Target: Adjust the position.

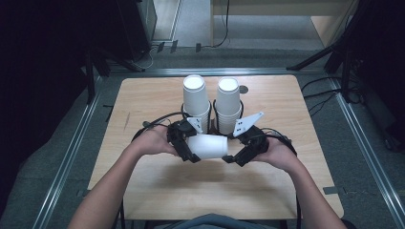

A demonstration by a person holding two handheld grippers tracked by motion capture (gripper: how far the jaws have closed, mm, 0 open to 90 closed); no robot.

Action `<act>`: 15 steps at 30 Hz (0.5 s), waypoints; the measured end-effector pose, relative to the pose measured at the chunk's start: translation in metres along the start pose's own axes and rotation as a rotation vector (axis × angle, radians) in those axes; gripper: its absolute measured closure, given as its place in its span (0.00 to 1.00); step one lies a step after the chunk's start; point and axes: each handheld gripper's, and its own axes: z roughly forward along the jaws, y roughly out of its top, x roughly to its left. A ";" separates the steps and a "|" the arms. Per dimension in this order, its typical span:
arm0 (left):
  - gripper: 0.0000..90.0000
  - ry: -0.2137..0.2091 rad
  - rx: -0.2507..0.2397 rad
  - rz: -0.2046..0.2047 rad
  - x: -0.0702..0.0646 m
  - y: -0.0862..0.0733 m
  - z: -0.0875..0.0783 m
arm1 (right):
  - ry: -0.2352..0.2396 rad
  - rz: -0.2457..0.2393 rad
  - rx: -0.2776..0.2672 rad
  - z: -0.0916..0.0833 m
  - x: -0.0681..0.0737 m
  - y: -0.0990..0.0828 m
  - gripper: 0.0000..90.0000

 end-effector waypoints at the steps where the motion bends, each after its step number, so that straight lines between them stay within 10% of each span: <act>1: 0.11 -0.005 0.013 0.001 0.001 0.001 0.000 | -0.001 0.004 0.000 0.000 0.001 0.001 0.16; 15: 0.11 -0.034 0.106 0.003 0.002 0.018 0.019 | -0.012 -0.044 0.037 0.014 0.003 0.005 0.16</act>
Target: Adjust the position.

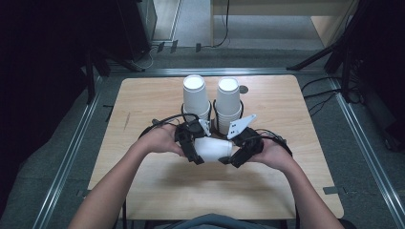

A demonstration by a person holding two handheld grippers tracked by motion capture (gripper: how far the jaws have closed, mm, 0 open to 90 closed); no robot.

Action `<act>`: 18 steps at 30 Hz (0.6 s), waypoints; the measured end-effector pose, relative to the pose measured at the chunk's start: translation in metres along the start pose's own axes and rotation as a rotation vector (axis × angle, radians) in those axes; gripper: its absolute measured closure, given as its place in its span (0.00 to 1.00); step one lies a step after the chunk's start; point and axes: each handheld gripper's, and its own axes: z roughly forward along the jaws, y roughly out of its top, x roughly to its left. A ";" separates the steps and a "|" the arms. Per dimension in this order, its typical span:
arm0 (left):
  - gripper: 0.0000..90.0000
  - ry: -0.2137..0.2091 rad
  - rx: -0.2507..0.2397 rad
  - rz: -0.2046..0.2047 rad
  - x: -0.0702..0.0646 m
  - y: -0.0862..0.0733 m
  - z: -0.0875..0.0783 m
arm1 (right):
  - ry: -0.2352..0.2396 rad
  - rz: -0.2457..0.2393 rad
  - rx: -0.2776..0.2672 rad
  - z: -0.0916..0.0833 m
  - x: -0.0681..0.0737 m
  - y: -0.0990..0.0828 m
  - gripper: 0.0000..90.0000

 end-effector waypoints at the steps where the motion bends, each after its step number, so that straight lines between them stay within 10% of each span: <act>1: 0.11 -0.002 0.012 0.005 0.001 0.001 0.001 | 0.000 -0.005 0.003 0.002 0.000 0.000 0.16; 18: 0.11 -0.025 0.021 -0.006 -0.003 0.013 0.013 | 0.012 -0.059 0.091 0.026 0.007 0.006 0.22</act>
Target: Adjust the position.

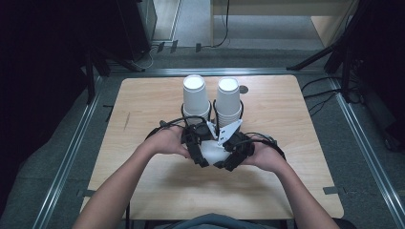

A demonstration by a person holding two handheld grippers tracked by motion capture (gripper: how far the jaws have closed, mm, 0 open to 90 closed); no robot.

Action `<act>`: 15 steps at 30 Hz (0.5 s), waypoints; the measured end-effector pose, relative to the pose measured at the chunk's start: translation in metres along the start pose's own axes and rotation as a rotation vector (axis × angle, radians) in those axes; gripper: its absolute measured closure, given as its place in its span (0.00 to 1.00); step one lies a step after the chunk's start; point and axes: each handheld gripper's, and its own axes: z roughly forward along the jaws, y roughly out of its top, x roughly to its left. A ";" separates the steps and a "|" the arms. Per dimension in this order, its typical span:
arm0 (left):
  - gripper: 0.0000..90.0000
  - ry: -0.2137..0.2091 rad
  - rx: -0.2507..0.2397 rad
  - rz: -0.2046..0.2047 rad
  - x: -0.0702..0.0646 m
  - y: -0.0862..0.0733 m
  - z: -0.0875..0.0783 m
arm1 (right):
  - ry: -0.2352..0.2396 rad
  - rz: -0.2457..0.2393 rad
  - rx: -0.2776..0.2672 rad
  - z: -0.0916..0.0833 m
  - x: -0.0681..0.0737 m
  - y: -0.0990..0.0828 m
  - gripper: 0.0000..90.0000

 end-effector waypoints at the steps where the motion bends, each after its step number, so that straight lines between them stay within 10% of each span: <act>1: 0.11 -0.002 -0.002 0.000 0.000 0.000 0.000 | 0.000 0.000 -0.001 0.000 0.000 0.000 0.22; 15: 0.00 0.025 -0.156 -0.003 -0.003 -0.013 -0.008 | -0.011 0.015 -0.077 -0.013 -0.003 -0.004 0.22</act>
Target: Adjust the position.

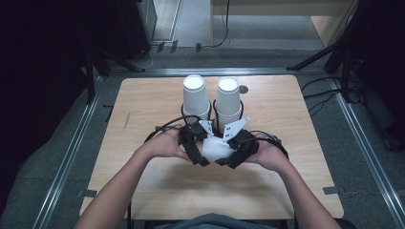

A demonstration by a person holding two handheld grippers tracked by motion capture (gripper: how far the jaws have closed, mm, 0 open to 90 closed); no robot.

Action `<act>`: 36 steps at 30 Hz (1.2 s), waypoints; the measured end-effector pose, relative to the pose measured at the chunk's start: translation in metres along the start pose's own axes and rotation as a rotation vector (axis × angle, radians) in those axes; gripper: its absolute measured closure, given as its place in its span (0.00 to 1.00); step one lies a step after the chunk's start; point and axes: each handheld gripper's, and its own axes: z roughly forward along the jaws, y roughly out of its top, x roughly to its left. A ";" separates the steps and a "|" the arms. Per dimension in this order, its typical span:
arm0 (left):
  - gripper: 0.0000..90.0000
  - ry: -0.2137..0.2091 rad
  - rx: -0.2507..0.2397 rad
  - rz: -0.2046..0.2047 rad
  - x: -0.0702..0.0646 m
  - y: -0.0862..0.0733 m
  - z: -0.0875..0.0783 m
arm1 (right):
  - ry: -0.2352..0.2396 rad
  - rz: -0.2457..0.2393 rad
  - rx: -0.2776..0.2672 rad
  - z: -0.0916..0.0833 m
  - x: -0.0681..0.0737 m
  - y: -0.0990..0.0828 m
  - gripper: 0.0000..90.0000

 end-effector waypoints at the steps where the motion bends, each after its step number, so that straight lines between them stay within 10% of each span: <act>1: 0.00 -0.002 -0.025 -0.010 0.000 -0.002 -0.001 | 0.001 0.005 -0.007 -0.002 0.000 0.000 0.22; 22: 0.00 -0.032 -0.300 -0.123 -0.006 -0.023 -0.019 | 0.007 0.032 -0.126 -0.023 -0.004 -0.004 0.22; 36: 0.03 -0.077 -0.378 -0.122 -0.008 -0.017 -0.017 | 0.033 0.008 -0.157 -0.019 0.002 0.000 0.22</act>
